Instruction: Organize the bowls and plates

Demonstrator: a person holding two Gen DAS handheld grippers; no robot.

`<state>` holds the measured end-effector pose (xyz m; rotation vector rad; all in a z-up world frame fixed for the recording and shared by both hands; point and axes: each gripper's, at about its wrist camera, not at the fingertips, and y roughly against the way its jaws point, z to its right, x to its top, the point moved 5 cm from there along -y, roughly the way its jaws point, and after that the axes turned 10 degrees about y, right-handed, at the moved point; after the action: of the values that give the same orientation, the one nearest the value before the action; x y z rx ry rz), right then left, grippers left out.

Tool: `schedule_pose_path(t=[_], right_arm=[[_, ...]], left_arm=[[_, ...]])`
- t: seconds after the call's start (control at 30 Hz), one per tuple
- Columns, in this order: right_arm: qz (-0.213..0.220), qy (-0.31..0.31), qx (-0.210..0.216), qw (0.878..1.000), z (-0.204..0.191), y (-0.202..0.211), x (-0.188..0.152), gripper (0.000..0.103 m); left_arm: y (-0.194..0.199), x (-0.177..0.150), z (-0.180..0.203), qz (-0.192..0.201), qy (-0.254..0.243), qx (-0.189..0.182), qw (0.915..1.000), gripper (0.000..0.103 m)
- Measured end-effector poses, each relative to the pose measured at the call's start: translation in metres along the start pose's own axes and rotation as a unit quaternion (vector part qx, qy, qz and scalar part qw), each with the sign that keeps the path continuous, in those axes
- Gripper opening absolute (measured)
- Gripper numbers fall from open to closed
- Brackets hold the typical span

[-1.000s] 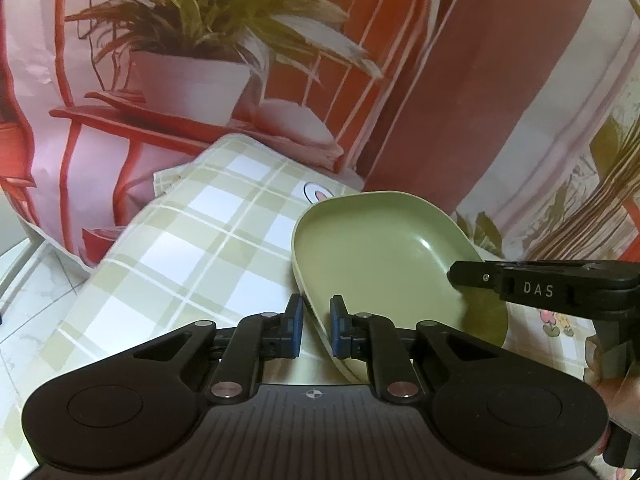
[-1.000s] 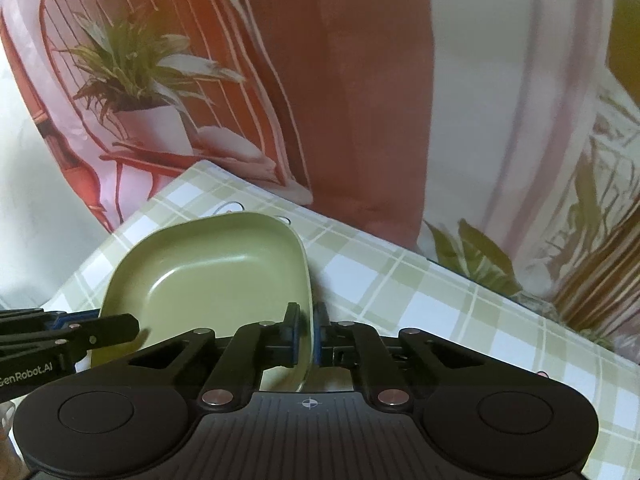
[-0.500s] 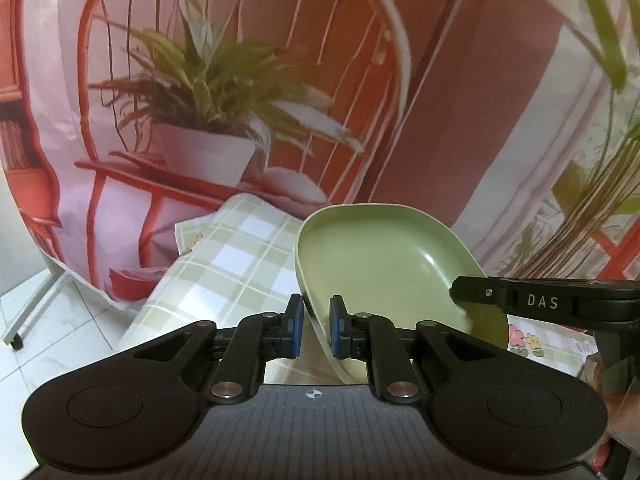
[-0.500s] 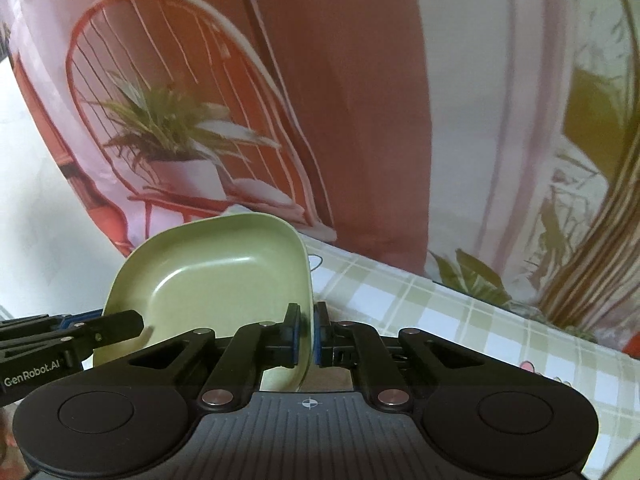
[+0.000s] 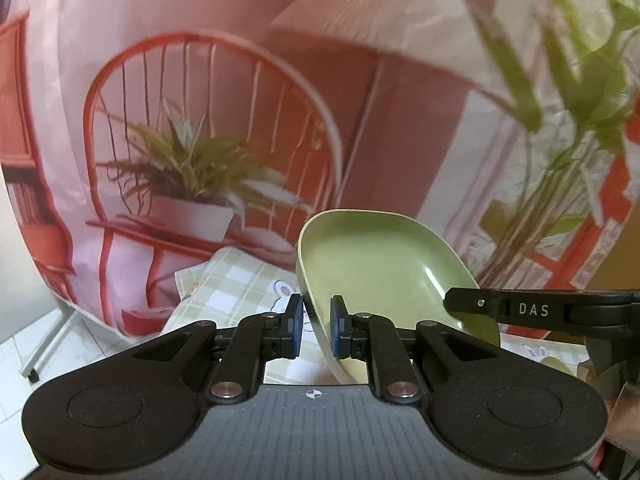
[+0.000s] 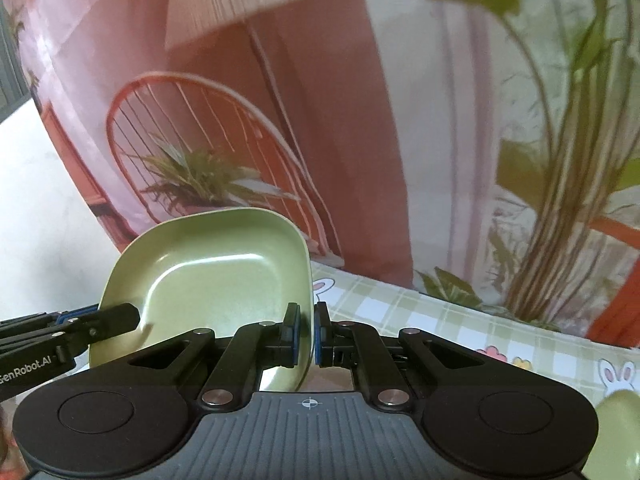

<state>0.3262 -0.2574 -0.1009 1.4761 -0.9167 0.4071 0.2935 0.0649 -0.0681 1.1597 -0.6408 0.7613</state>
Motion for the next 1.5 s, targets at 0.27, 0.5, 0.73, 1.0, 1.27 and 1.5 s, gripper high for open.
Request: schedule_pose_path(t=[0.27, 0.5, 0.73, 1.0, 1.27, 1.5], right_arm=[[0.022, 0.005, -0.002, 1.000, 0.006, 0.068, -0.013, 0.007], [0.030, 0.011, -0.014, 0.999, 0.014, 0.120, -0.045, 0.007], [0.037, -0.006, -0.025, 0.999, 0.033, 0.166, -0.087, 0.007], [0.041, -0.038, -0.052, 0.997, 0.064, 0.216, -0.139, 0.007], [0.034, -0.064, -0.081, 0.994, 0.091, 0.252, -0.190, 0.007], [0.029, -0.097, -0.094, 0.990, 0.110, 0.271, -0.233, 0.007]], left_arm=[[0.052, -0.014, 0.036, 0.021, -0.021, -0.010, 0.9995, 0.015], [0.079, -0.047, 0.058, 0.011, -0.008, -0.029, 0.9995, 0.015], [0.101, -0.080, 0.079, -0.001, -0.012, -0.059, 0.9982, 0.015], [0.114, -0.122, 0.109, -0.036, -0.035, -0.102, 0.9935, 0.015], [0.119, -0.158, 0.135, -0.078, -0.054, -0.139, 0.9858, 0.015], [0.113, -0.194, 0.156, -0.108, -0.082, -0.151, 0.9791, 0.015]])
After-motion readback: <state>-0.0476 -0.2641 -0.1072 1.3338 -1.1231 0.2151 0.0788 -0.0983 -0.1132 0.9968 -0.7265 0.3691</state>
